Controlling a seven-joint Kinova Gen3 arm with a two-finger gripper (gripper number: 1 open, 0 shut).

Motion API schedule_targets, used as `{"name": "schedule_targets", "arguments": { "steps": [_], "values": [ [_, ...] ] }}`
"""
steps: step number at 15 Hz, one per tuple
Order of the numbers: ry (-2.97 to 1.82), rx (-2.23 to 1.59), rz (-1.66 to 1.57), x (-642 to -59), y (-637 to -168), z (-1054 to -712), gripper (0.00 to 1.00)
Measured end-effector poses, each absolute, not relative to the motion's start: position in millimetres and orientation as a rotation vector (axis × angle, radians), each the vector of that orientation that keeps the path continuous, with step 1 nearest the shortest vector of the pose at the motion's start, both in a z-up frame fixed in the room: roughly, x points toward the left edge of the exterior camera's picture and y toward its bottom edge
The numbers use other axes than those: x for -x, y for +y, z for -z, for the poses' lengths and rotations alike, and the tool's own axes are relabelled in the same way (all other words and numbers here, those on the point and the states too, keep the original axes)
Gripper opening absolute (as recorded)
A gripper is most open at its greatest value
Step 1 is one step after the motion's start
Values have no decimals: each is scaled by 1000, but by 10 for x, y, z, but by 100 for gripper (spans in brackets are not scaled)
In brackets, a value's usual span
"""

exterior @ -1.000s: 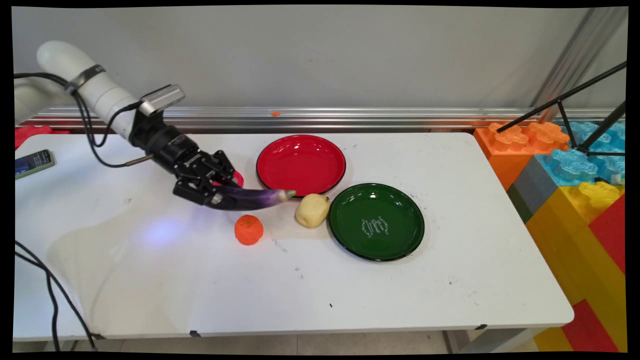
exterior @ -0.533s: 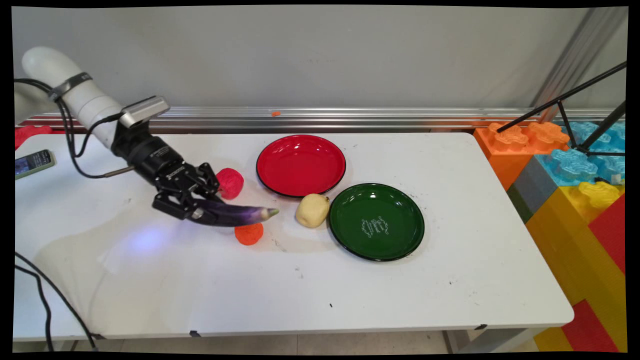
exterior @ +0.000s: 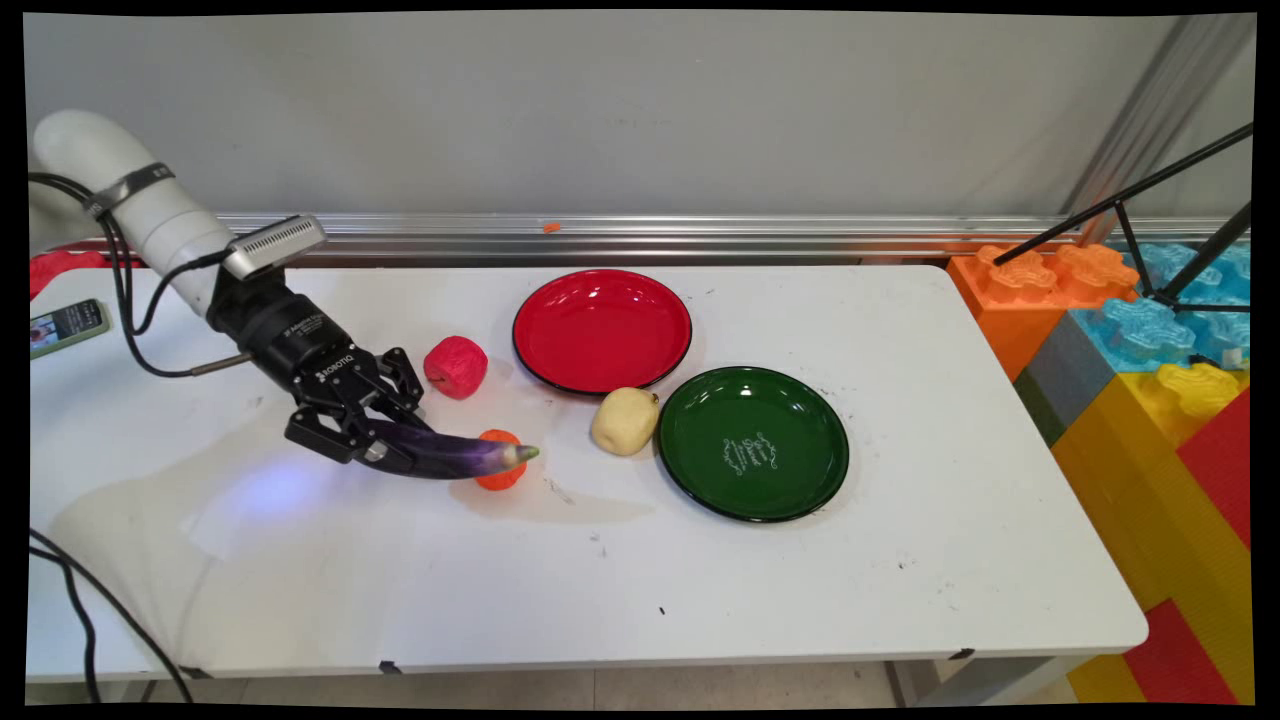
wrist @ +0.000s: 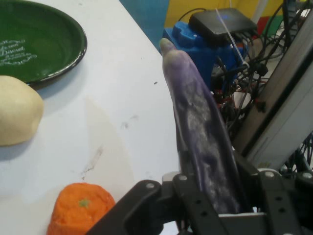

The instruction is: Place the picked object on the table

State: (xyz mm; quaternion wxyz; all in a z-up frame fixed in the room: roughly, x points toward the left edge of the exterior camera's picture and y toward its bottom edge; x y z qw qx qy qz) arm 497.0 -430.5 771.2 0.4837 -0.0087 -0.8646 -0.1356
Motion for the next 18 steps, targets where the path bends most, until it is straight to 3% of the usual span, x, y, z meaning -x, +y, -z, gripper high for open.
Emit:
{"name": "schedule_targets", "arguments": {
  "steps": [18],
  "values": [
    [-2141,-2,357,-4810,-4272,-7236,0]
  ]
}}
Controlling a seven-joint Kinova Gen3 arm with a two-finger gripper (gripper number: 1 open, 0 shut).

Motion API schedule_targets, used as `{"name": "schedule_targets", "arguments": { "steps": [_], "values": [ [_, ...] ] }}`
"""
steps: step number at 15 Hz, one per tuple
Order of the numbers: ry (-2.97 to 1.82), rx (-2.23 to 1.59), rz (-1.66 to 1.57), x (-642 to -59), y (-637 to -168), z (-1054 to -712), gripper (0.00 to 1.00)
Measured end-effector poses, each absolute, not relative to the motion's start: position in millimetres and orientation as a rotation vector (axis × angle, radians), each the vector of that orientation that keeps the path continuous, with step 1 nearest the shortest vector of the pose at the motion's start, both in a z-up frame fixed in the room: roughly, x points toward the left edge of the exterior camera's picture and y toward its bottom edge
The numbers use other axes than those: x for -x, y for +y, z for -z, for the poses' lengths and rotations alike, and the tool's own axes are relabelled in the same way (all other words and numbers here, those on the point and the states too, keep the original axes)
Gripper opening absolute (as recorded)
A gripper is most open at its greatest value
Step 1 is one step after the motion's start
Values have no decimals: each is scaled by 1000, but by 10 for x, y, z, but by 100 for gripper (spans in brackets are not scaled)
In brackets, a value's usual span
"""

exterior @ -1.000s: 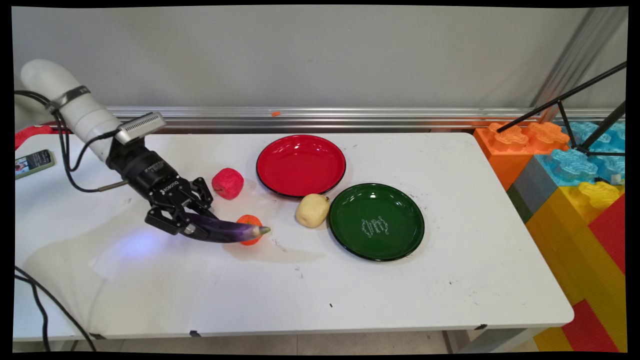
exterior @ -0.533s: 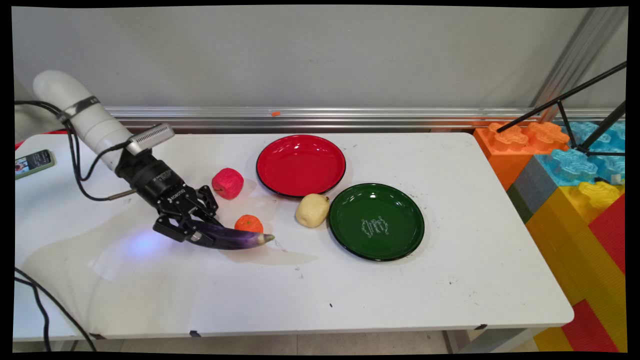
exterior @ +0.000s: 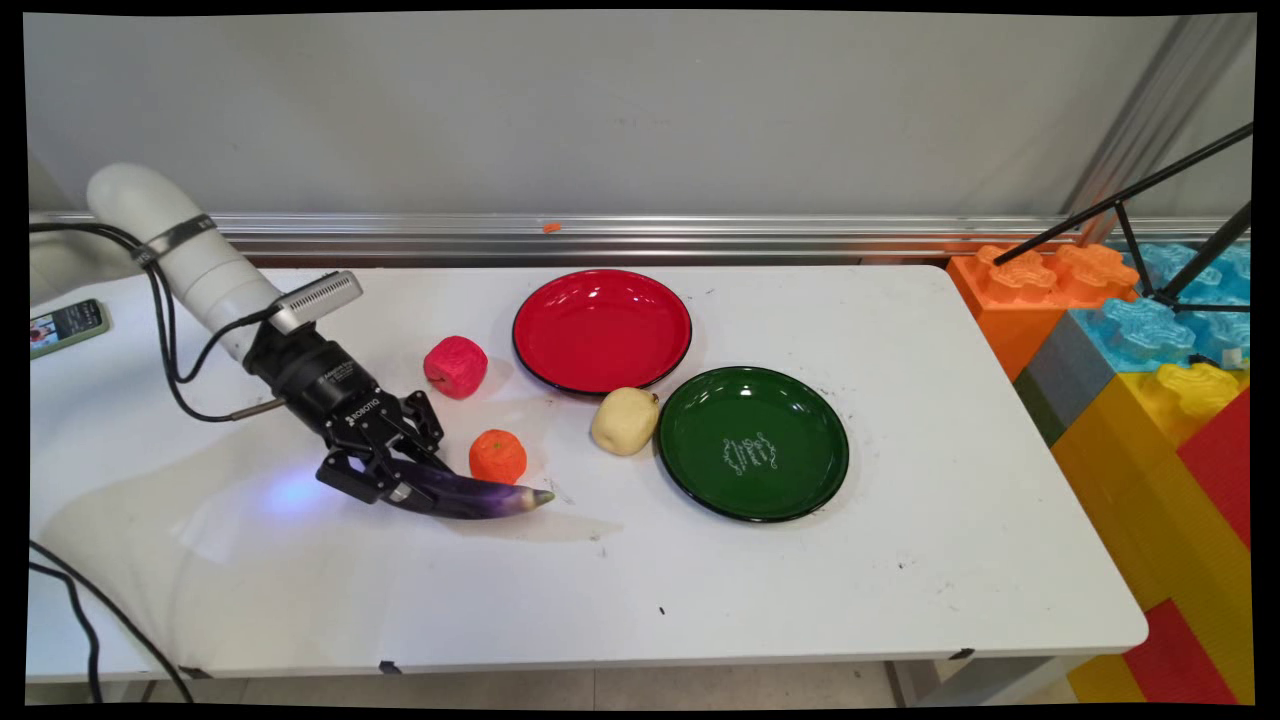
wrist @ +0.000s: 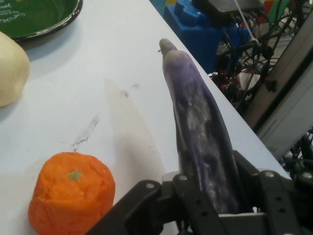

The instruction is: Place the picked object on the table

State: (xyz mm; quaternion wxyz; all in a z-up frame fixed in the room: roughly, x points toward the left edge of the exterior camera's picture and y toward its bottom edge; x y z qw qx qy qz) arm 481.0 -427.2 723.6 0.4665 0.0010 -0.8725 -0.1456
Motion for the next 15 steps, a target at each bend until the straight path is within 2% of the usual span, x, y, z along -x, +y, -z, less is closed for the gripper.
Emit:
{"name": "schedule_targets", "arguments": {
  "steps": [7,8,15],
  "values": [
    [-2145,-6,363,-4776,-4269,-7142,0],
    [-2144,-7,364,-4776,-4270,-7132,100],
    [-2144,-12,371,-4789,-4274,-7086,100]
  ]
}}
